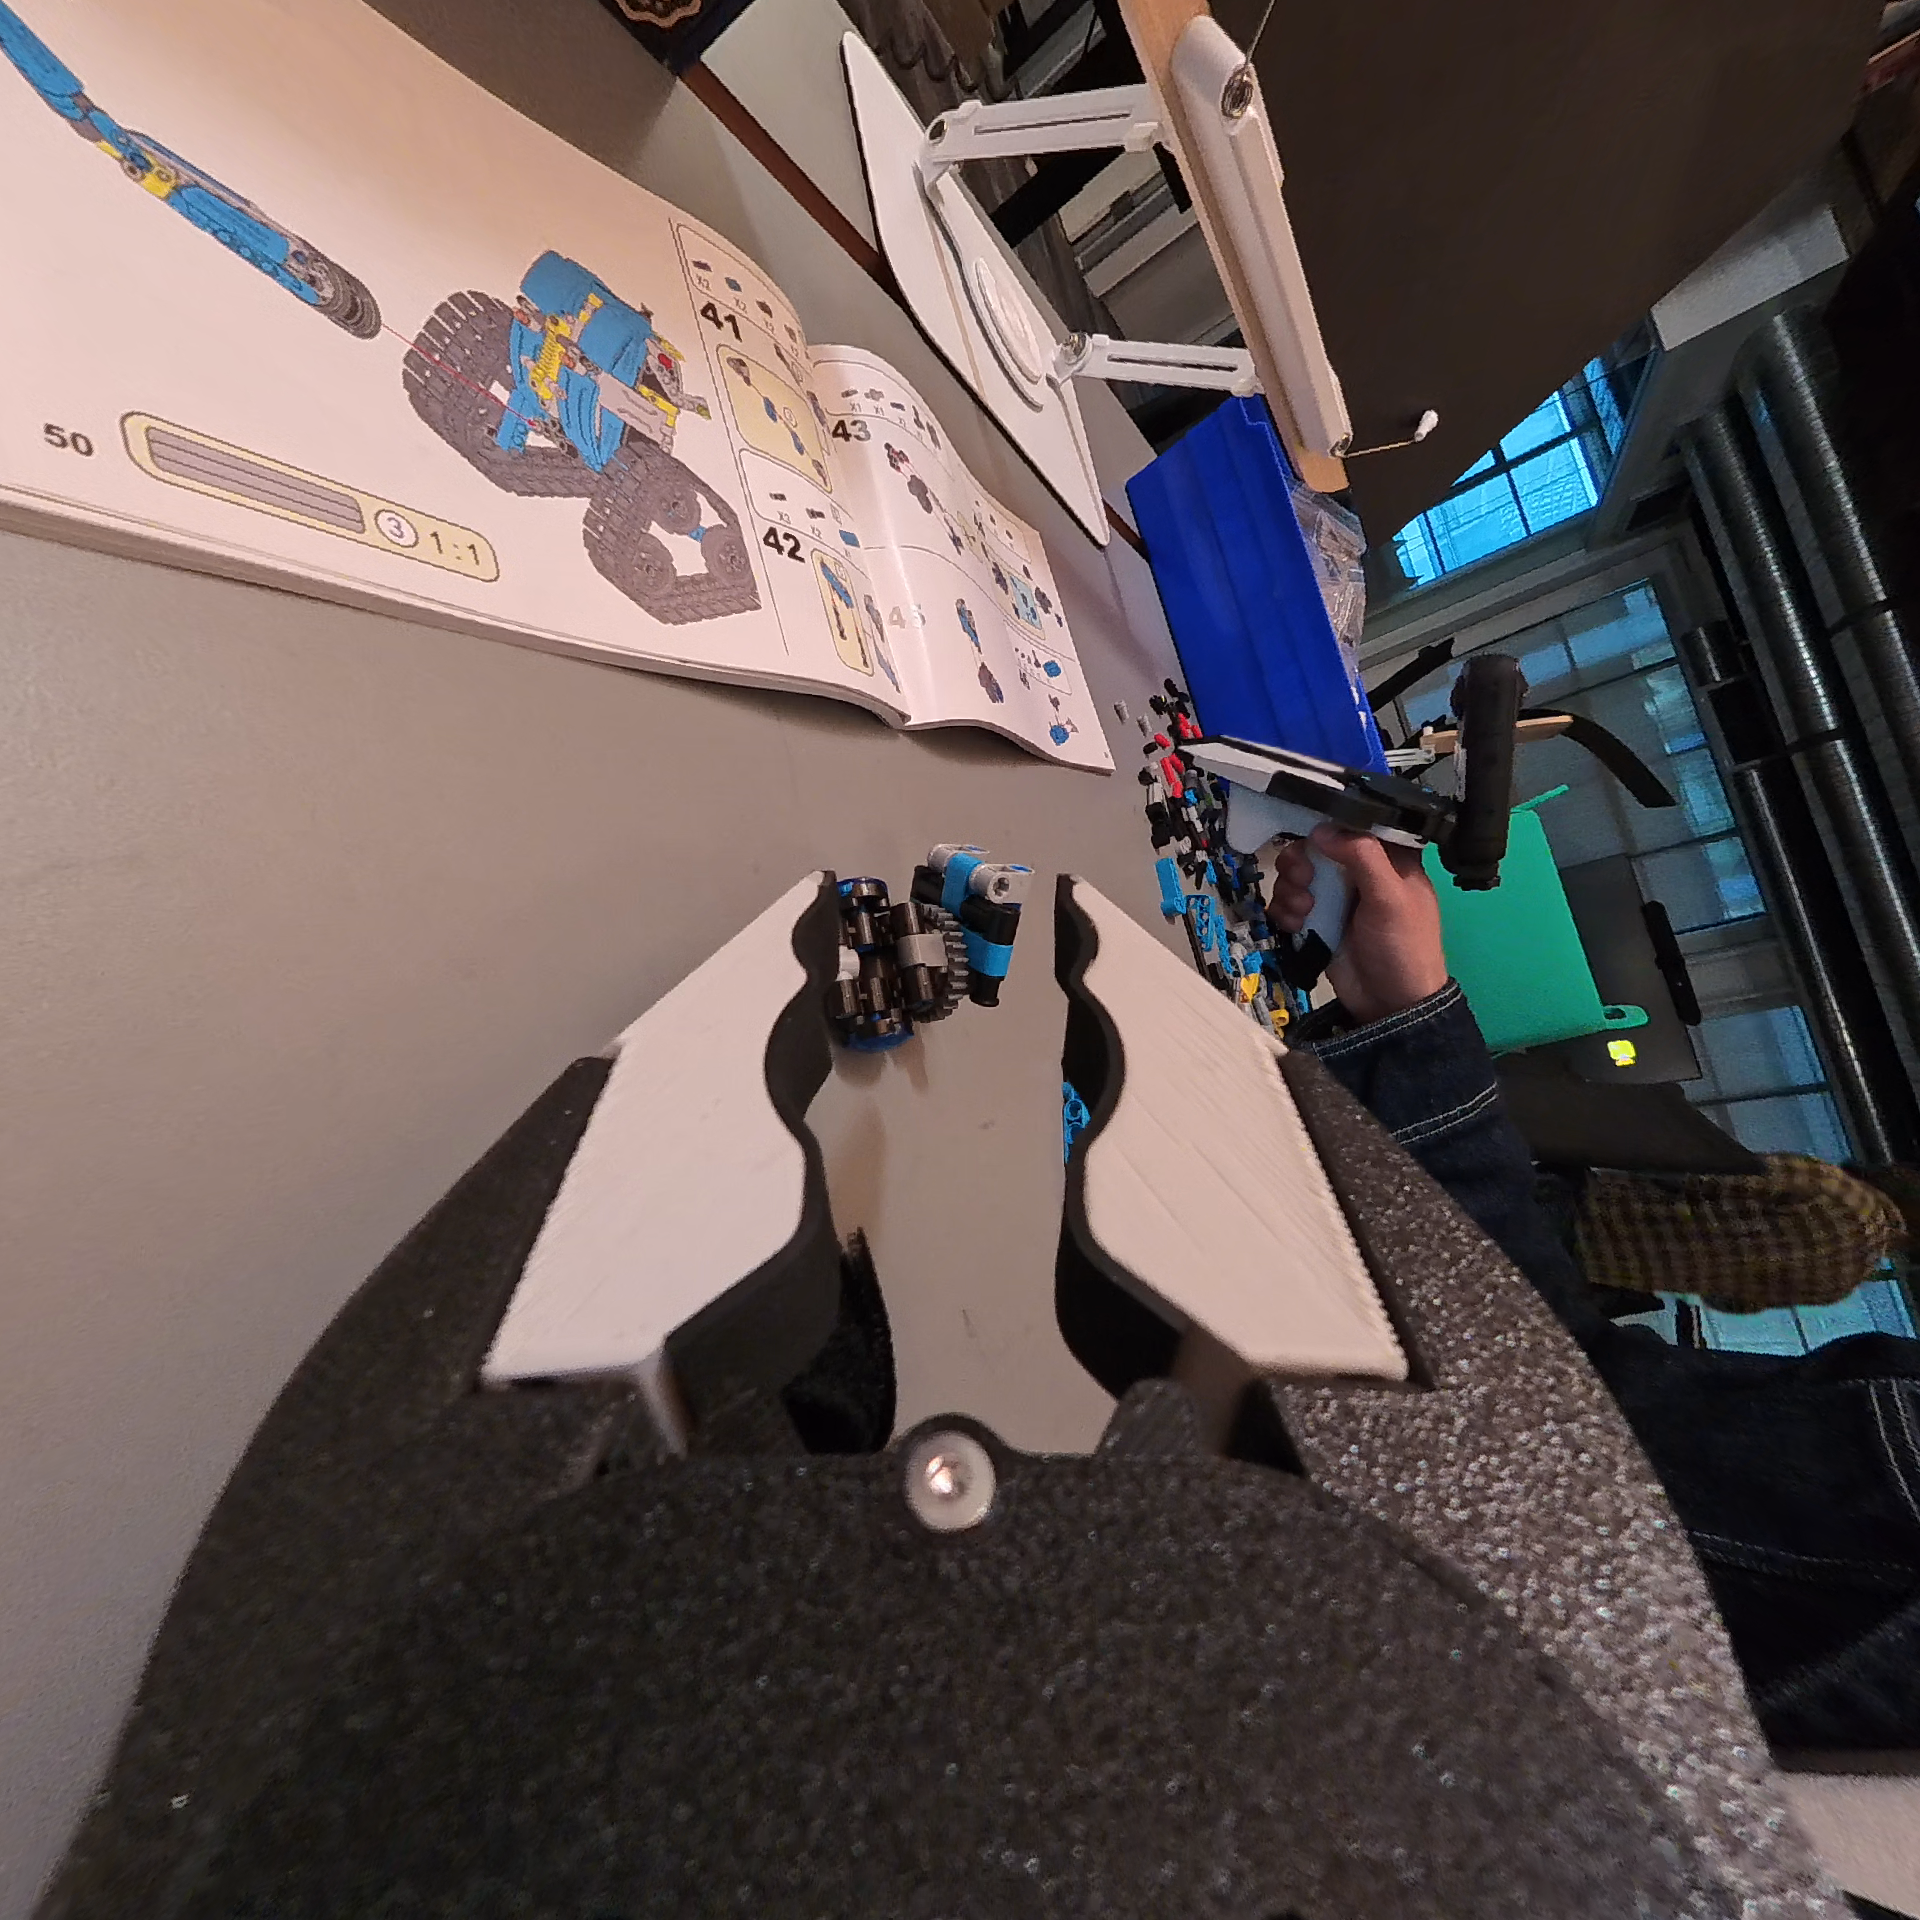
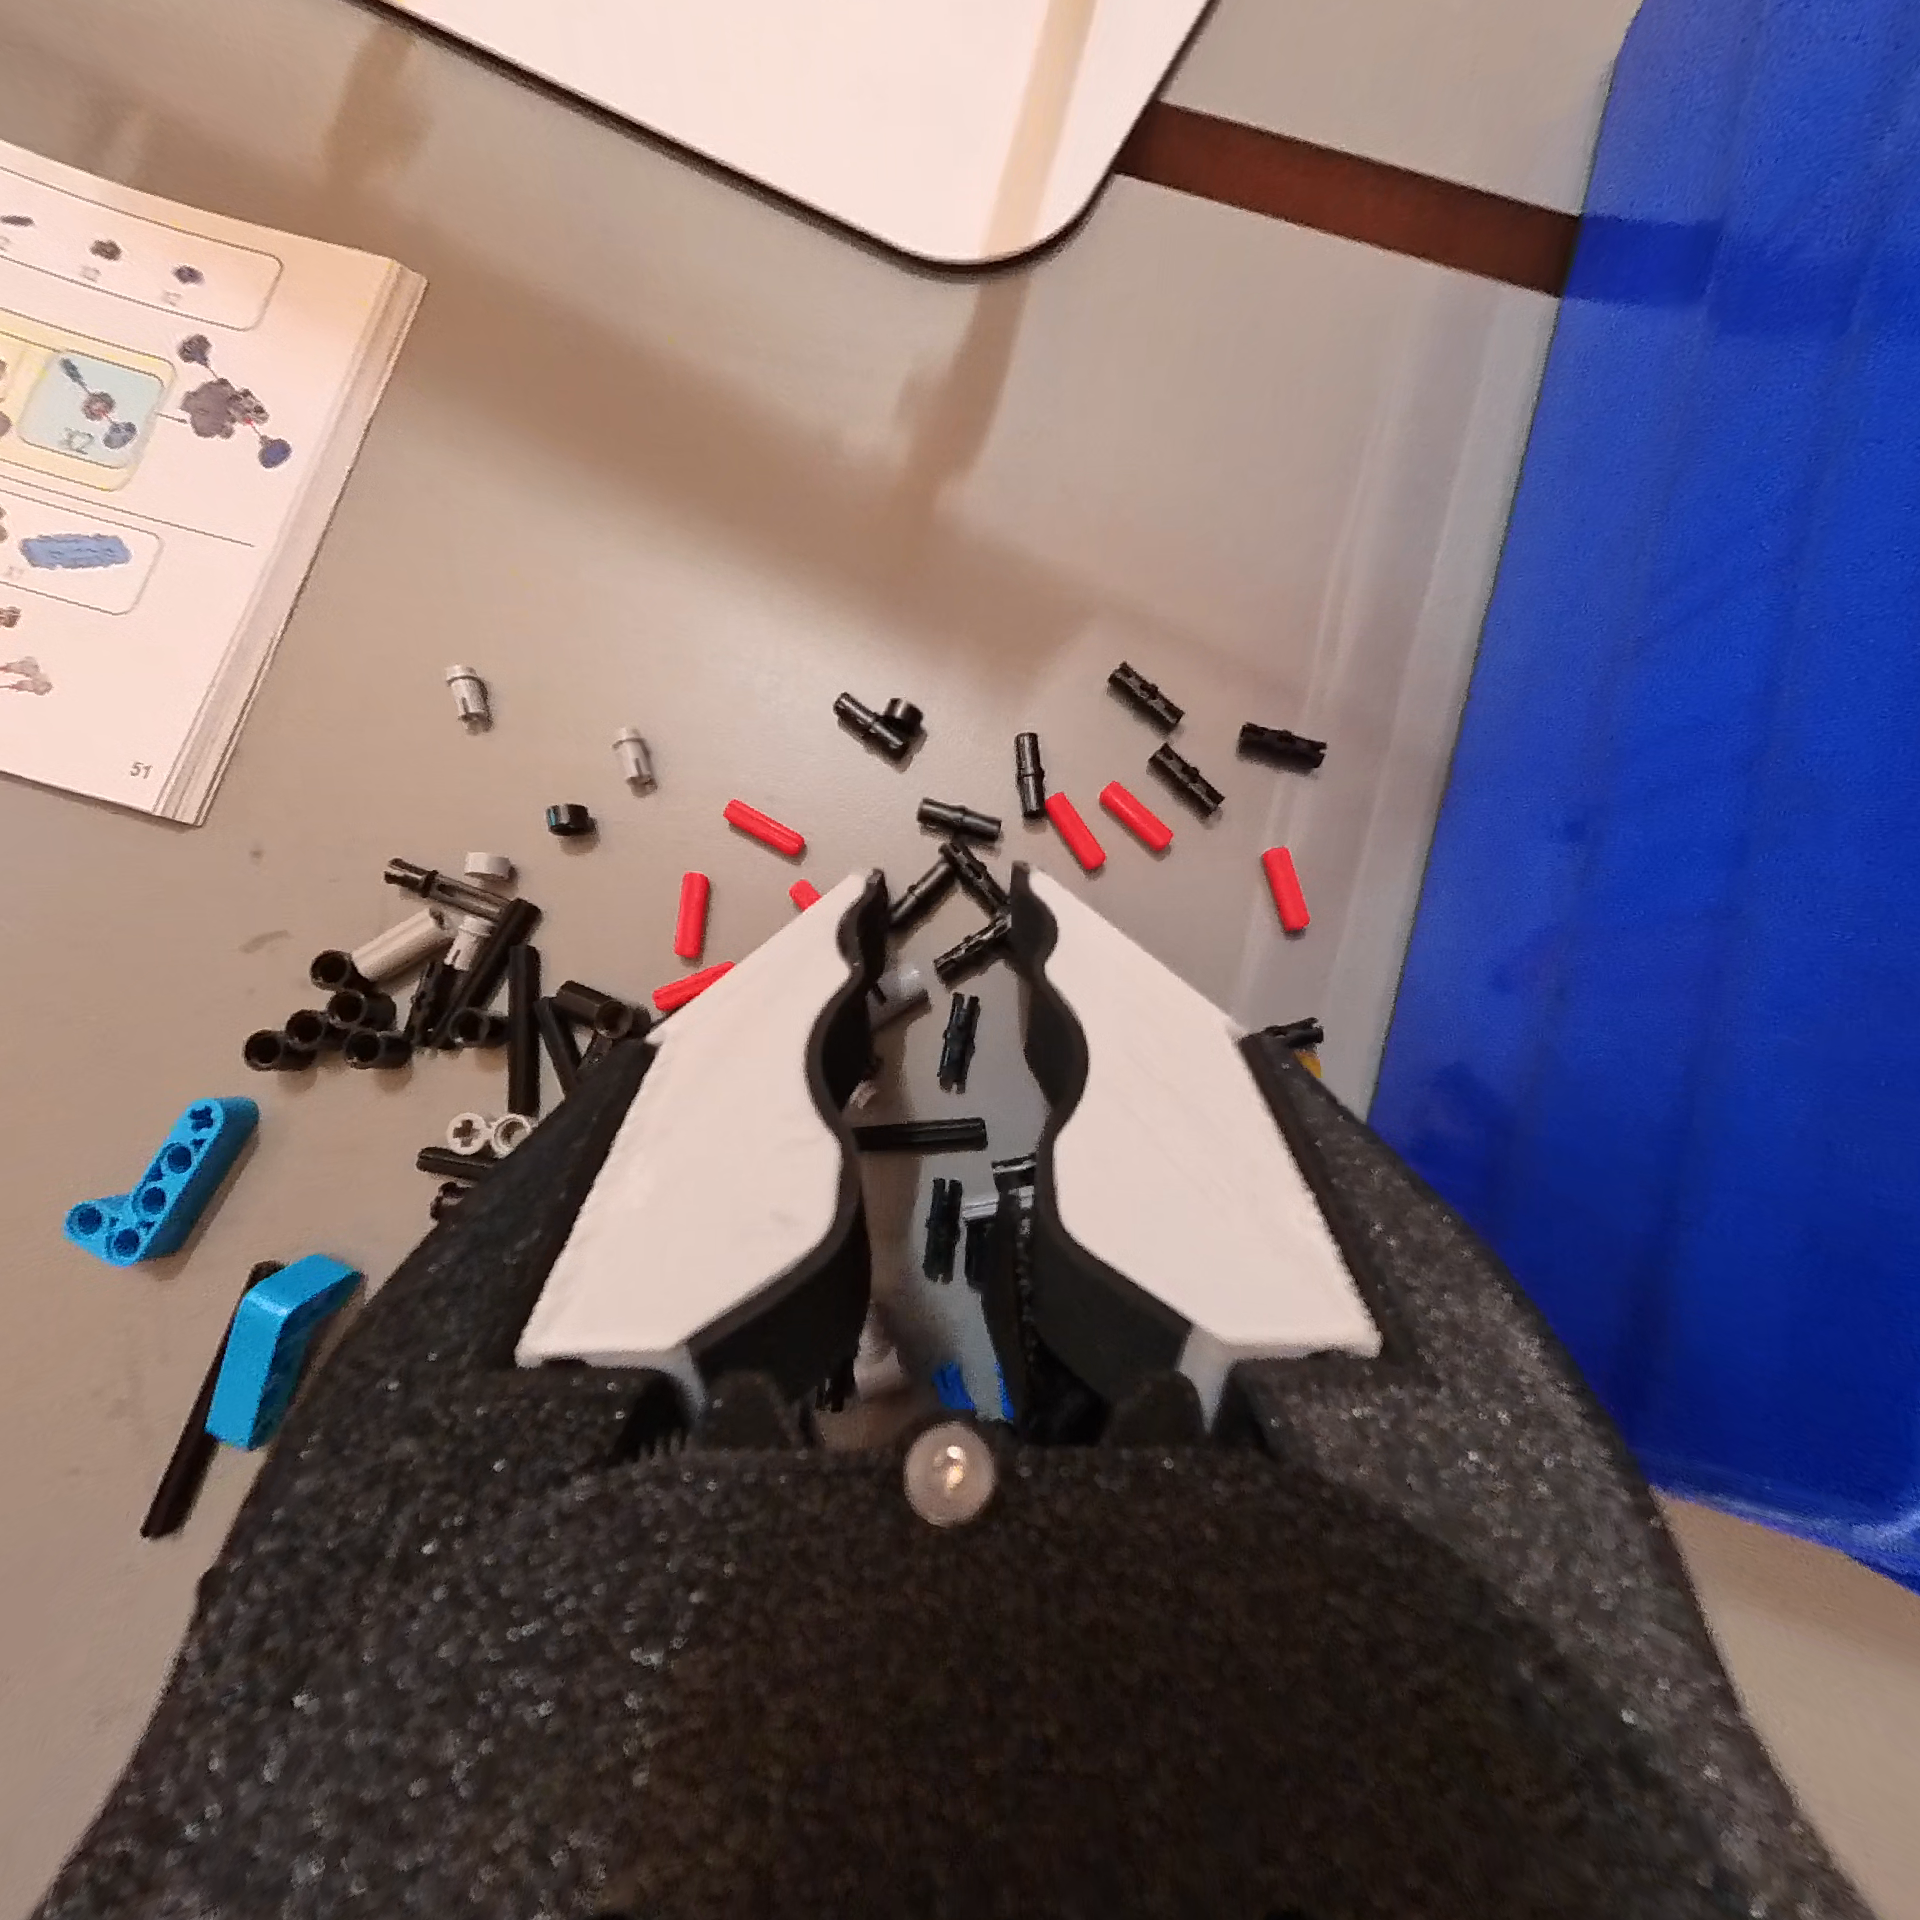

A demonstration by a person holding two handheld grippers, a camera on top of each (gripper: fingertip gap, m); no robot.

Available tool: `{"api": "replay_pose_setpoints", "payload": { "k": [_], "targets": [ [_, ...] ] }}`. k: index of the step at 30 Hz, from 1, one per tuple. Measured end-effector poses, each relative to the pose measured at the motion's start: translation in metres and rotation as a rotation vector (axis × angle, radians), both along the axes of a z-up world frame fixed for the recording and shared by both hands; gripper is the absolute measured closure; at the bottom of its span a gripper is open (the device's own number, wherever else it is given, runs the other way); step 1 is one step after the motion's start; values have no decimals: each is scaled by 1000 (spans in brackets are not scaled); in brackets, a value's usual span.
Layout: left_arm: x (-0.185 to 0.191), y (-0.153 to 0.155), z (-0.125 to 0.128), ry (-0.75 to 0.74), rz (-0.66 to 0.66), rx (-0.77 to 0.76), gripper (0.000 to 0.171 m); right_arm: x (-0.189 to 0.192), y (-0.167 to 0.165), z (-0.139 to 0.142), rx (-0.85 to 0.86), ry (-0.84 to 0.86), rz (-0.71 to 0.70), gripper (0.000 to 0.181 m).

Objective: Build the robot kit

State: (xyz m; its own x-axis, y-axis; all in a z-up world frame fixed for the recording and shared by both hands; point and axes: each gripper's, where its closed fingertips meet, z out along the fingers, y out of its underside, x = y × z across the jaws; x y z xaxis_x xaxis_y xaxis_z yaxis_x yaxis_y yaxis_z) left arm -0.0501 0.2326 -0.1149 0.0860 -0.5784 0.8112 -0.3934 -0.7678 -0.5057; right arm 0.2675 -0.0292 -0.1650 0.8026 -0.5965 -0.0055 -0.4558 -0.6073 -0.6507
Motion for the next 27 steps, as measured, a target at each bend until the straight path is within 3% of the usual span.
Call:
{"api": "replay_pose_setpoints", "payload": {
  "k": [15,20,23,27],
  "targets": [
    [0,1,0,1,3,1,130,-3,0,0,42,15,51,172],
    [0,1,0,1,5,4,130,-11,0,16,63,-9,71,172],
    [0,1,0,3,4,7,130,-42,15,40,115,-15,162,172],
    [0,1,-1,4,6,9,130,-128,53,58,177,12,375,172]
  ]
}}
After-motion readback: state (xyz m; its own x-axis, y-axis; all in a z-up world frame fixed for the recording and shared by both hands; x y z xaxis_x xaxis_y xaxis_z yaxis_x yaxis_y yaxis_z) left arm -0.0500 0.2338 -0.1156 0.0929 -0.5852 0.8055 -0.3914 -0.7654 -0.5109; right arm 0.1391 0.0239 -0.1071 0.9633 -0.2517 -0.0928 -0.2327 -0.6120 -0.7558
